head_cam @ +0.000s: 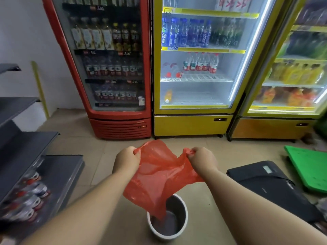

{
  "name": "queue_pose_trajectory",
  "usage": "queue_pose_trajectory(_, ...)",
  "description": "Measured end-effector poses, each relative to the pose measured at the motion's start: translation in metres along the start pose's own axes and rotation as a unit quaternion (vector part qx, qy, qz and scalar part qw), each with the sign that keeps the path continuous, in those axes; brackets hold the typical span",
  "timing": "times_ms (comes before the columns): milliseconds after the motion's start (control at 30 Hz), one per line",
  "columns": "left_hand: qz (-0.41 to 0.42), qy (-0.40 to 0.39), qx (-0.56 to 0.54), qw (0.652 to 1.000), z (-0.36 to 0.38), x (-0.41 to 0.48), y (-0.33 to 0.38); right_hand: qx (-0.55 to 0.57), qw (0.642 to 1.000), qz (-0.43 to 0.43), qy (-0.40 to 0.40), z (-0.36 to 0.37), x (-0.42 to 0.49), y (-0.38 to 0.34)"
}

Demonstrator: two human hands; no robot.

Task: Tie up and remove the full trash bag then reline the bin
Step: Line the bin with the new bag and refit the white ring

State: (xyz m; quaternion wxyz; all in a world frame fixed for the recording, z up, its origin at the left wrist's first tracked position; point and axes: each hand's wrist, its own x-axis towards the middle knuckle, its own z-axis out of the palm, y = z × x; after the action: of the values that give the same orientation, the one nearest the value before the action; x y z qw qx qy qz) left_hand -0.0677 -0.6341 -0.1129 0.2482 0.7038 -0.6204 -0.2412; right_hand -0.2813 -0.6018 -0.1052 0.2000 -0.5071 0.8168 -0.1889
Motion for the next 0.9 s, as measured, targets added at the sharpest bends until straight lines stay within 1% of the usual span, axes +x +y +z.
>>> queue_pose_trajectory(133,-0.064,0.034,-0.043,0.996,0.005,0.009,-0.015,0.03,0.998,-0.038,-0.05,0.018,0.015,-0.006)
queue_pose_trajectory(200,-0.082,0.048,-0.084,0.992,0.005,0.016,-0.028,0.033,0.996,-0.046,-0.068,0.031,0.021,-0.01)
queue_pose_trajectory(300,-0.092,0.065,-0.124,0.986,0.006,0.028,-0.052,0.035,0.994,-0.061,-0.083,0.057,0.028,-0.016)
queue_pose_trajectory(467,-0.096,0.132,-0.126,0.979,0.019,0.05,-0.102,0.039,0.991,-0.087,-0.098,0.116,0.039,-0.008)
queue_pose_trajectory(600,-0.097,0.168,-0.12,0.974,0.045,0.066,-0.145,0.051,0.987,-0.099,-0.117,0.176,0.051,0.016)
queue_pose_trajectory(767,-0.088,0.195,-0.118,0.97,0.098,0.083,-0.202,0.07,0.985,-0.111,-0.113,0.261,0.066,0.064)
queue_pose_trajectory(900,-0.066,0.237,-0.124,0.961,0.142,0.111,-0.26,0.052,0.986,-0.111,-0.113,0.331,0.08,0.108)
